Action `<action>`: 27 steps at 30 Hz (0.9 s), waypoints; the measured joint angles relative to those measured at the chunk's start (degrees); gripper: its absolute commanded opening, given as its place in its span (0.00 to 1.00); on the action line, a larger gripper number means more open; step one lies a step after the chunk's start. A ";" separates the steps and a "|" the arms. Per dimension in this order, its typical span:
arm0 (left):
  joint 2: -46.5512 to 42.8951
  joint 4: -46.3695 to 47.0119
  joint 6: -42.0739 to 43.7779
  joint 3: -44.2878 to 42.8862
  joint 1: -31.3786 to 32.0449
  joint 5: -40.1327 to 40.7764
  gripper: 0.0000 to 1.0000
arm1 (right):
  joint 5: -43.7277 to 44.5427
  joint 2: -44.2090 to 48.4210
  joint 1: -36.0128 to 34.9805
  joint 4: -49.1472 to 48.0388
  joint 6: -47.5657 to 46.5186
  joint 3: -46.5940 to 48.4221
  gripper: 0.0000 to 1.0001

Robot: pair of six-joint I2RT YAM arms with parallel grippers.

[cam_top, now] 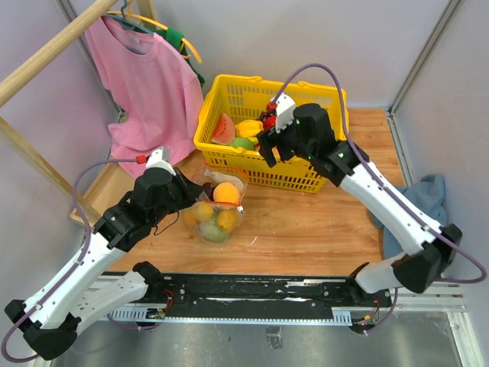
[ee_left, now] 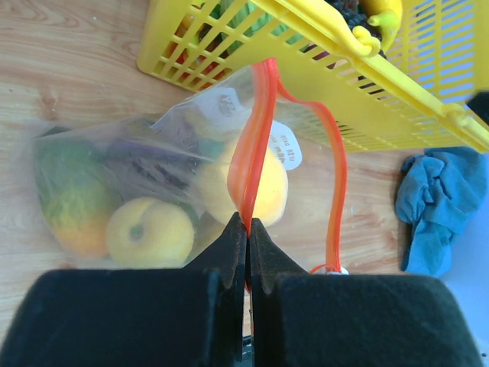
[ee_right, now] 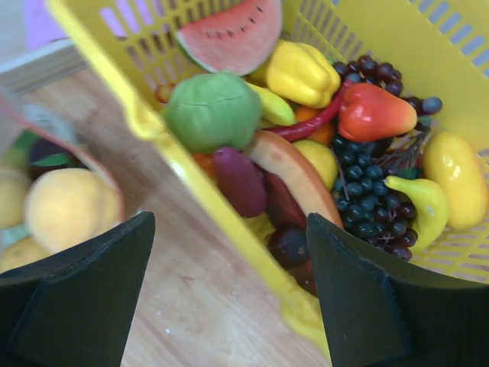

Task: Place the food in the zip-top bag and seal the zipper
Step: Pick up the fake fruit from the bin.

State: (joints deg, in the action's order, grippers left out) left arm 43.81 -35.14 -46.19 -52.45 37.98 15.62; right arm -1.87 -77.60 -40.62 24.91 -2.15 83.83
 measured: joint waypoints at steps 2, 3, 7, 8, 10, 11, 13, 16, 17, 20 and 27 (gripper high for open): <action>0.37 -0.81 1.03 -0.68 0.00 0.26 0.00 | -0.66 -3.91 2.62 0.94 0.28 2.21 0.83; 0.59 -1.16 1.51 -0.98 0.02 0.28 0.00 | -1.01 -5.55 3.80 1.27 0.39 3.15 0.83; 1.77 -1.88 2.95 -1.81 0.00 0.22 0.00 | -3.93 -12.72 7.89 1.46 1.03 7.87 0.84; 2.10 -1.95 3.34 -1.95 0.00 0.15 0.00 | -4.61 -14.27 8.74 1.25 1.14 8.76 0.84; 2.58 -2.03 3.98 -1.99 0.00 -0.04 0.00 | -5.60 -17.55 10.27 0.96 1.46 10.71 0.84; 2.69 -2.10 4.24 -1.99 0.00 -0.17 0.00 | -5.88 -19.19 10.86 0.79 1.68 11.65 0.83; 2.71 -2.08 4.76 -1.99 0.00 -0.42 0.00 | -6.19 -22.36 11.74 0.37 1.97 13.38 0.83; 2.62 -1.81 5.51 -1.99 0.00 -1.22 0.00 | -5.62 -26.34 12.48 -0.50 2.16 15.26 0.84; 2.58 -1.64 5.75 -1.97 0.00 -1.46 0.00 | -5.01 -27.28 12.50 -0.96 2.16 15.58 0.85; 2.43 -1.05 6.25 -1.88 0.00 -2.10 0.00 | -2.19 -30.08 12.92 -1.95 2.03 17.11 0.89; 2.32 0.59 7.06 -0.68 0.00 -2.82 0.00 | 3.13 -36.06 15.89 -5.18 2.27 21.88 0.97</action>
State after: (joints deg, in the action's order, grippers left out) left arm 46.13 -34.54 -39.13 -53.12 37.98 12.80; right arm 1.26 -113.67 -24.73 19.73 0.12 105.71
